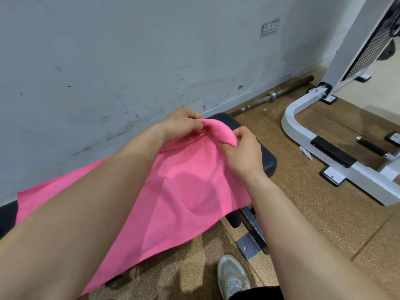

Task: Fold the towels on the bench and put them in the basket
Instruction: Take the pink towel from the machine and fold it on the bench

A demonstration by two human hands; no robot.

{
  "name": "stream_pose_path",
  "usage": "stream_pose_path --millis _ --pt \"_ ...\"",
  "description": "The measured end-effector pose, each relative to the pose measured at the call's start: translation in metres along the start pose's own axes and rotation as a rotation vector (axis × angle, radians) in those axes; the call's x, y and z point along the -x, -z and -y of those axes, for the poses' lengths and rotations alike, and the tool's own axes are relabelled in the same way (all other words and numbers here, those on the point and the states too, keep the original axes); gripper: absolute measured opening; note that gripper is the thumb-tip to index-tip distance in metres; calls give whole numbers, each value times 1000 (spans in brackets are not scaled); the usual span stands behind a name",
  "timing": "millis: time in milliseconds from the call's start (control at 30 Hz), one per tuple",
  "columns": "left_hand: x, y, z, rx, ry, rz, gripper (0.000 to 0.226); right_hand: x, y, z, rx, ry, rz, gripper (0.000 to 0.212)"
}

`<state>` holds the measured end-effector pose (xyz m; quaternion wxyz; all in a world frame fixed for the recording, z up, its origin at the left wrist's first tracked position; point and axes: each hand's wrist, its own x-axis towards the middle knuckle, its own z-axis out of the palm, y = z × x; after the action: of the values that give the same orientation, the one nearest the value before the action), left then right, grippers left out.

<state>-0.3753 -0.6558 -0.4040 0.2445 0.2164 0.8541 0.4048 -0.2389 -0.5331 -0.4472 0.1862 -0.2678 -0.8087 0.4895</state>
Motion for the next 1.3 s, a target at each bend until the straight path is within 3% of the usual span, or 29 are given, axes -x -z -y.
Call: stream_pose_path --millis 167,233,333,467,567,733,867,1000,1067,1167,1300 --pt "-4 1 -5 19 24 -28 20 -2 2 0 -49 9 -8 22" --pt "-11 0 -2 -149 -63 -127 12 -3 1 -2 -34 12 26 18" --pt "-17 -3 1 -373 -139 -260 21 -4 1 -3 0 -9 96 14" --pt "-29 -5 -1 -439 -218 -405 24 -4 9 -4 75 -58 191 21" --pt "-40 -10 -5 -327 -222 -468 21 -3 18 -9 210 -72 236 8" --pt "-63 -25 -6 39 -158 -536 24 -5 38 -18 368 -123 56 22" --pt "-75 -34 -10 -21 -169 -599 21 -14 43 -27 224 -86 -135 22" --pt "-78 -41 -4 -167 -196 -454 49 -17 39 -28 410 -38 -140 53" --pt "-70 -43 7 -307 -198 -360 59 -13 36 -22 506 -10 -56 57" --pt "-49 -49 30 -499 -176 -307 51 -5 23 -13 569 106 82 56" --pt "-32 -54 61 -658 -41 -248 63 4 -4 -11 689 197 350 69"
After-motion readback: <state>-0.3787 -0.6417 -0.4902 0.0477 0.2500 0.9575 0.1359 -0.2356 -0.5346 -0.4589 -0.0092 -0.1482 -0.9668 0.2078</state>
